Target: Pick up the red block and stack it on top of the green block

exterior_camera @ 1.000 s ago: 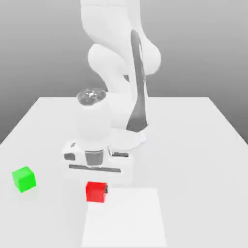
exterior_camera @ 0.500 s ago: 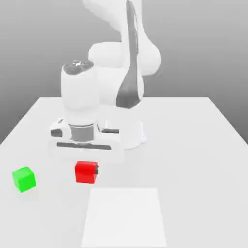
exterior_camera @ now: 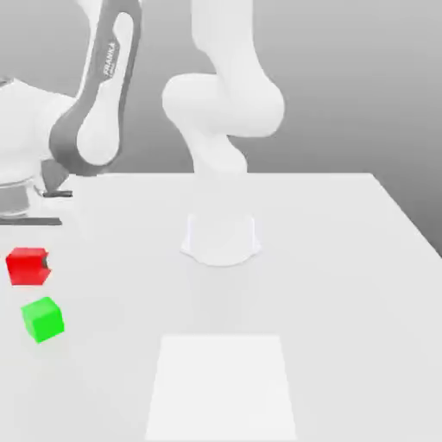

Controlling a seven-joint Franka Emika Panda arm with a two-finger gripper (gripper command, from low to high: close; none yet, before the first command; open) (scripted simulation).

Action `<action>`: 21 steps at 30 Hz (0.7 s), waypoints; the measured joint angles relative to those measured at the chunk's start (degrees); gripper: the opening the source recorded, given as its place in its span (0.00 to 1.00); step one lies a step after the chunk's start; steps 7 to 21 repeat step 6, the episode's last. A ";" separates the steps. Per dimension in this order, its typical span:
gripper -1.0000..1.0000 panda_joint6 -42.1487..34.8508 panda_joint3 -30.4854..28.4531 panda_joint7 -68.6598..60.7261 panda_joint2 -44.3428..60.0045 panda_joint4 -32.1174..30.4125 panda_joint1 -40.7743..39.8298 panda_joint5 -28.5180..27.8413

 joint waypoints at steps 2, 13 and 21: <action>0.00 3.74 2.08 -2.89 4.23 0.28 -1.15 3.80; 1.00 4.70 2.66 -3.62 5.31 0.35 -1.51 4.78; 1.00 4.70 2.66 -3.62 5.31 0.35 -1.51 4.78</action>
